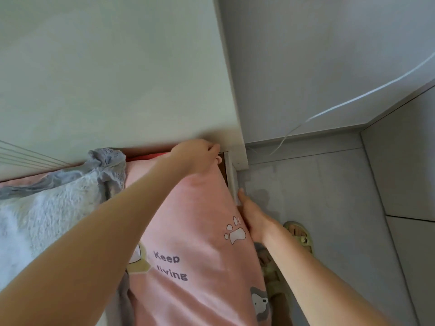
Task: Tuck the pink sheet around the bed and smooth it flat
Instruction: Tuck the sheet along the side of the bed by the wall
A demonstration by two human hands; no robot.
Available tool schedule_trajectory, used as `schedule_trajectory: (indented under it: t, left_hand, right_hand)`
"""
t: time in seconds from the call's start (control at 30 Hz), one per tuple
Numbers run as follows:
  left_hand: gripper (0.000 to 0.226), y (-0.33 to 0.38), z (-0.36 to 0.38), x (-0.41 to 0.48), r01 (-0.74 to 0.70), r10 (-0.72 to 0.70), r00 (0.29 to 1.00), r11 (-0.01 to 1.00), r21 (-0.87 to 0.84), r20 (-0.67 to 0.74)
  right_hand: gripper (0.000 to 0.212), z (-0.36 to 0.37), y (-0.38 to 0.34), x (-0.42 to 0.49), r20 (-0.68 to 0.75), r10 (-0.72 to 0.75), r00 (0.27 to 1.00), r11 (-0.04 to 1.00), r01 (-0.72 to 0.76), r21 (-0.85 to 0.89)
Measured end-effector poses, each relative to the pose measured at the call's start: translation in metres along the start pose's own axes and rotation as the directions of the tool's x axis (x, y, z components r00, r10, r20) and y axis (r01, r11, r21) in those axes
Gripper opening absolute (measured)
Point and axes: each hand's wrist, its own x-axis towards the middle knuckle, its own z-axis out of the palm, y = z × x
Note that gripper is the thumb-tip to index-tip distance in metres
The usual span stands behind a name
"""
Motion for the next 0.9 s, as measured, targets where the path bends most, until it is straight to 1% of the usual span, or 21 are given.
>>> schedule_trajectory:
  t: [0.03,0.07,0.1,0.13,0.2,0.23,0.27,0.3,0.33,0.37,0.4,0.43,0.47,0.5,0.53,0.57,0.63,0.7,0.77,0.83,0.9]
  left_hand:
    - [0.041,0.002,0.005,0.002,0.002,-0.002,1.0,1.0,-0.028,-0.013]
    - [0.04,0.004,0.008,0.001,-0.011,0.007,0.999,0.997,-0.079,-0.05]
    - [0.038,0.003,0.012,-0.002,-0.048,0.031,0.992,0.989,-0.138,-0.124]
    - [0.035,0.001,0.015,-0.008,-0.102,0.06,0.97,0.98,-0.169,-0.234]
    - [0.032,-0.01,0.021,-0.023,-0.171,0.097,0.886,0.977,-0.126,-0.453]
    - [0.03,-0.016,0.023,-0.031,-0.167,0.094,0.851,0.981,-0.096,-0.516]
    - [0.029,-0.022,0.027,-0.039,-0.14,0.082,0.84,0.988,-0.067,-0.536]
    - [0.028,-0.027,0.033,-0.046,-0.102,0.071,0.845,0.994,-0.03,-0.531]
    - [0.028,-0.032,0.04,-0.052,-0.059,0.054,0.856,0.998,0.007,-0.514]
    - [0.03,-0.036,0.05,-0.057,-0.013,0.025,0.873,1.0,0.029,-0.487]
    - [0.035,-0.039,0.059,-0.06,0.028,-0.011,0.894,0.999,0.031,-0.447]
    - [0.042,-0.04,0.068,-0.06,0.06,-0.048,0.92,0.998,0.018,-0.39]
    - [0.049,-0.042,0.075,-0.058,0.084,-0.08,0.947,0.996,-0.002,-0.312]
    - [0.053,-0.042,0.081,-0.053,0.102,-0.1,0.968,0.995,-0.004,-0.228]
    - [0.054,-0.042,0.084,-0.047,0.113,-0.109,0.98,0.993,0.016,-0.166]
    - [0.053,-0.041,0.086,-0.041,0.118,-0.112,0.985,0.992,0.039,-0.134]
    - [0.052,-0.038,0.083,-0.032,0.113,-0.106,0.987,0.992,0.051,-0.121]
    - [0.051,-0.037,0.081,-0.033,0.087,-0.085,0.985,0.996,0.009,-0.149]
    - [0.048,-0.036,0.083,-0.049,0.058,-0.078,0.969,0.994,-0.091,-0.235]
    - [0.039,-0.029,0.092,-0.076,-0.033,-0.028,0.921,0.988,-0.15,-0.388]
    - [0.028,-0.017,0.11,-0.105,-0.139,0.075,0.857,0.986,-0.089,-0.509]
  right_hand:
    - [0.078,-0.006,-0.001,0.002,-0.047,-0.022,0.999,1.0,0.022,0.016]
    - [0.075,-0.01,-0.002,0.002,-0.108,-0.038,0.993,0.999,0.038,-0.005]
    - [0.075,-0.011,-0.003,0.003,-0.134,-0.057,0.989,0.998,0.055,-0.026]
    - [0.077,-0.013,-0.005,0.004,-0.145,-0.067,0.987,0.997,0.061,-0.049]
    - [0.082,-0.014,-0.006,0.004,-0.145,-0.067,0.987,0.994,0.054,-0.09]
    - [0.082,-0.012,-0.009,0.001,-0.17,-0.078,0.982,0.99,0.056,-0.129]
    - [0.08,-0.011,-0.011,-0.002,-0.218,-0.122,0.968,0.974,0.075,-0.212]
    - [0.073,-0.01,-0.013,-0.004,-0.289,-0.211,0.934,0.935,0.107,-0.337]
    - [0.066,-0.007,-0.016,-0.008,-0.353,-0.332,0.875,0.877,0.149,-0.456]
    - [0.059,-0.004,-0.02,-0.01,-0.357,-0.451,0.818,0.819,0.221,-0.529]
    - [0.054,-0.002,-0.023,-0.01,-0.307,-0.514,0.801,0.789,0.3,-0.536]
    - [0.049,0.002,-0.027,-0.01,-0.231,-0.521,0.822,0.792,0.364,-0.491]
    - [0.046,0.006,-0.03,-0.011,-0.154,-0.503,0.851,0.807,0.398,-0.436]
    - [0.045,0.009,-0.032,-0.014,-0.101,-0.469,0.877,0.824,0.394,-0.407]
    - [0.047,0.011,-0.035,-0.017,-0.083,-0.444,0.892,0.841,0.383,-0.382]
    - [0.047,0.011,-0.034,-0.02,-0.103,-0.425,0.899,0.863,0.369,-0.346]
    - [0.045,0.005,-0.028,-0.03,-0.19,-0.399,0.897,0.903,0.348,-0.251]
    - [0.043,-0.005,-0.012,-0.038,-0.276,-0.409,0.87,0.907,0.354,-0.228]
    - [0.036,-0.011,0.01,-0.048,-0.334,-0.429,0.839,0.901,0.372,-0.224]
    - [0.028,-0.015,0.035,-0.056,-0.348,-0.447,0.824,0.892,0.381,-0.244]
    - [0.027,-0.022,0.06,-0.059,-0.387,-0.477,0.789,0.871,0.367,-0.326]
